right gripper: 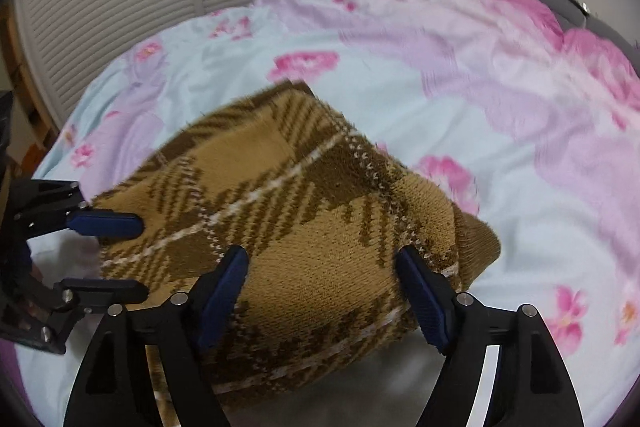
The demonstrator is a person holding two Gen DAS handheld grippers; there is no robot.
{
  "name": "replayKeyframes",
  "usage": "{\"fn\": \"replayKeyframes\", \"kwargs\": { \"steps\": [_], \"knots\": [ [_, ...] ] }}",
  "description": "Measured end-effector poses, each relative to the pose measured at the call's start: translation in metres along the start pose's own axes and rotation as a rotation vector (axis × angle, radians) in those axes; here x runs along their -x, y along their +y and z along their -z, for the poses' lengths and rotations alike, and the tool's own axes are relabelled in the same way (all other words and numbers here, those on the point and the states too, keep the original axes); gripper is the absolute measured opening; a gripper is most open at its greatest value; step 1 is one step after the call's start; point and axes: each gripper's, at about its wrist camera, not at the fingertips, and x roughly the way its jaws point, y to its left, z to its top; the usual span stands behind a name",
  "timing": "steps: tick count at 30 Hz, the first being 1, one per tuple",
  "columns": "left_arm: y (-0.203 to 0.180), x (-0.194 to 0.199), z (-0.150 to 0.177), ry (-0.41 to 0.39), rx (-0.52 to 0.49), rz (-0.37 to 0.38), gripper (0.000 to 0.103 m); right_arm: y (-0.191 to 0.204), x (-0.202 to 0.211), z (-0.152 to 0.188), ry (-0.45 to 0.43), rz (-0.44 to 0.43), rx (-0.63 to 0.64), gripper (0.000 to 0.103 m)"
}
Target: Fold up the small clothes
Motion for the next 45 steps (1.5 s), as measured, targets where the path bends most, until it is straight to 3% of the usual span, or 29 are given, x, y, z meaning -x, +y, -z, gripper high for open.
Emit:
{"fn": "replayKeyframes", "kwargs": {
  "steps": [3, 5, 7, 10, 15, 19, 23, 33, 37, 45],
  "knots": [
    [-0.003, 0.012, -0.004, -0.007, 0.006, 0.011, 0.045, 0.006, 0.013, -0.002, -0.022, 0.037, -0.014, 0.077],
    [-0.004, 0.026, -0.008, -0.025, 0.009, 0.028, 0.056, 0.007, 0.026, -0.001, -0.033, 0.048, -0.058, 0.077],
    [-0.004, 0.046, -0.013, -0.073, 0.0, 0.019, 0.076, 0.009, 0.042, 0.003, -0.06, 0.074, -0.123, 0.078],
    [0.003, 0.073, -0.019, -0.137, -0.014, -0.014, 0.086, 0.01, 0.07, 0.017, -0.129, 0.073, -0.262, 0.079],
    [0.039, 0.08, -0.026, -0.131, 0.04, -0.071, 0.089, 0.017, 0.097, 0.054, -0.237, 0.036, -0.502, 0.094],
    [0.069, 0.061, -0.025, -0.067, 0.13, -0.065, 0.089, 0.018, 0.088, 0.076, -0.243, -0.012, -0.663, 0.094],
    [0.077, 0.045, -0.018, -0.023, 0.156, -0.055, 0.089, 0.013, 0.077, 0.089, -0.237, -0.054, -0.777, 0.094],
    [0.088, 0.018, -0.009, 0.025, 0.223, 0.011, 0.089, 0.01, 0.054, 0.092, -0.197, -0.062, -0.795, 0.094],
    [0.092, 0.012, -0.007, 0.028, 0.237, 0.034, 0.095, 0.005, 0.043, 0.094, -0.177, -0.079, -0.806, 0.095],
    [0.102, -0.003, -0.003, 0.044, 0.275, 0.104, 0.1, -0.003, 0.019, 0.092, -0.171, -0.189, -0.833, 0.098]
  ]
}}
